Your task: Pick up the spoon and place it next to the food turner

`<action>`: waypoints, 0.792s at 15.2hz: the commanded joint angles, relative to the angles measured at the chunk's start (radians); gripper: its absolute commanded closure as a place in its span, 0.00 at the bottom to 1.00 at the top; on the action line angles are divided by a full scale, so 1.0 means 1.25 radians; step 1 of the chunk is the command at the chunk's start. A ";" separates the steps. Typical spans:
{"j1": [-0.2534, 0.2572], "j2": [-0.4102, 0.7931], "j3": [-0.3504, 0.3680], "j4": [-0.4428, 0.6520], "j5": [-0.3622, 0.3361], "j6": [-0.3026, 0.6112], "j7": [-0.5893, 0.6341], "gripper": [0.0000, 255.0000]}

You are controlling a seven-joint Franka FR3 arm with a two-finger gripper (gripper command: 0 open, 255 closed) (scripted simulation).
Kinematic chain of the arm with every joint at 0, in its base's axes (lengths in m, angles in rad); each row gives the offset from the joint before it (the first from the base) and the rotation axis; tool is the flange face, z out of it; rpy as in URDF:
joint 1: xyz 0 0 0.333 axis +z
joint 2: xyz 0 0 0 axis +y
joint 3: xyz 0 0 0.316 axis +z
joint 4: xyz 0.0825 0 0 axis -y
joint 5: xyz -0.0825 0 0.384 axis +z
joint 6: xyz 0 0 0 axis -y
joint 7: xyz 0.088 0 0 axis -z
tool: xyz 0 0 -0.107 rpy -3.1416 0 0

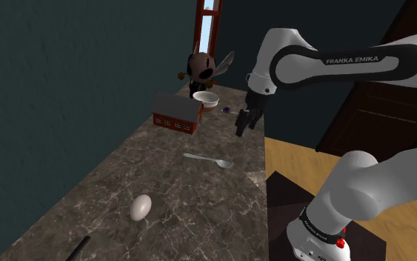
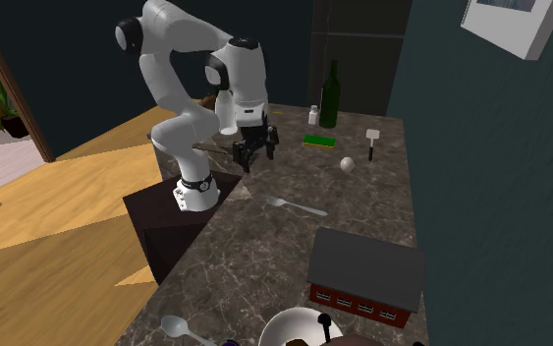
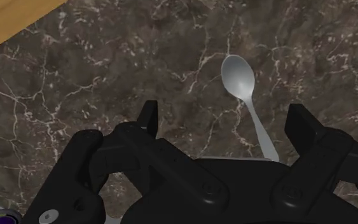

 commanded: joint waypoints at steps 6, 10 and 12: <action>0.069 0.140 0.005 -0.054 0.057 0.277 -0.099 0.00; 0.116 0.249 0.002 -0.054 0.104 0.430 -0.173 0.00; 0.132 0.286 0.000 -0.049 0.123 0.475 -0.200 0.00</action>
